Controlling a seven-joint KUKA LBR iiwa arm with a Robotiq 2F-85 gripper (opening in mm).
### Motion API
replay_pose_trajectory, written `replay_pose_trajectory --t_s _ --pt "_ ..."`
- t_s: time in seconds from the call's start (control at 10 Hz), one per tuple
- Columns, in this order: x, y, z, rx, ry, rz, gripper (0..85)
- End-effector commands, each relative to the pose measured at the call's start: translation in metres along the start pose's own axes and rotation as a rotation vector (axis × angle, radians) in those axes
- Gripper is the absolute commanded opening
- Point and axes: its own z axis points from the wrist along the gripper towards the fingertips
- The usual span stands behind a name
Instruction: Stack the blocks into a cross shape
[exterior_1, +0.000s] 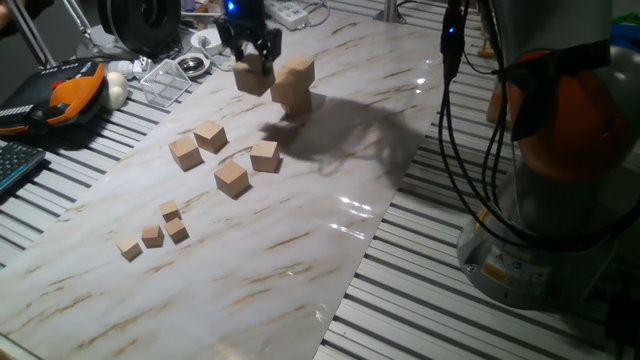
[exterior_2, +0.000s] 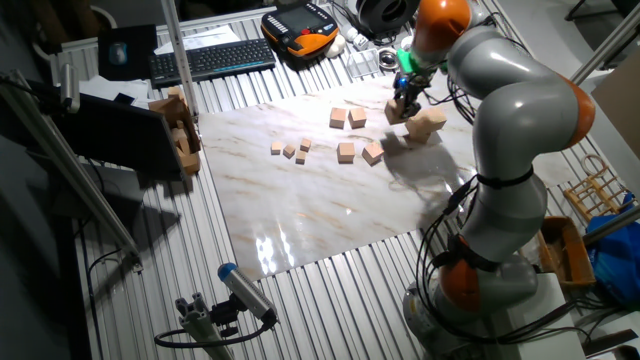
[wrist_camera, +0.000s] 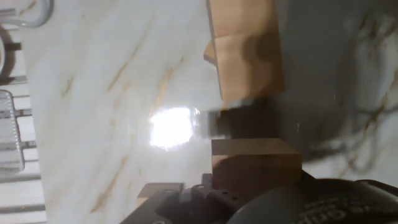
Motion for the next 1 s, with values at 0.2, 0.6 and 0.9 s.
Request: replay_pose_trajectory --t_s 0.2,0.6,0.9 --pt "-0.008 -0.005 -0.003 0.000 -0.003 -0.341 0.0" --pt "-0.011 -0.013 -0.013 0.043 -0.022 -0.928 0.0" --pt "-0.011 -0.015 -0.015 0.060 -0.034 -1.278 0.0"
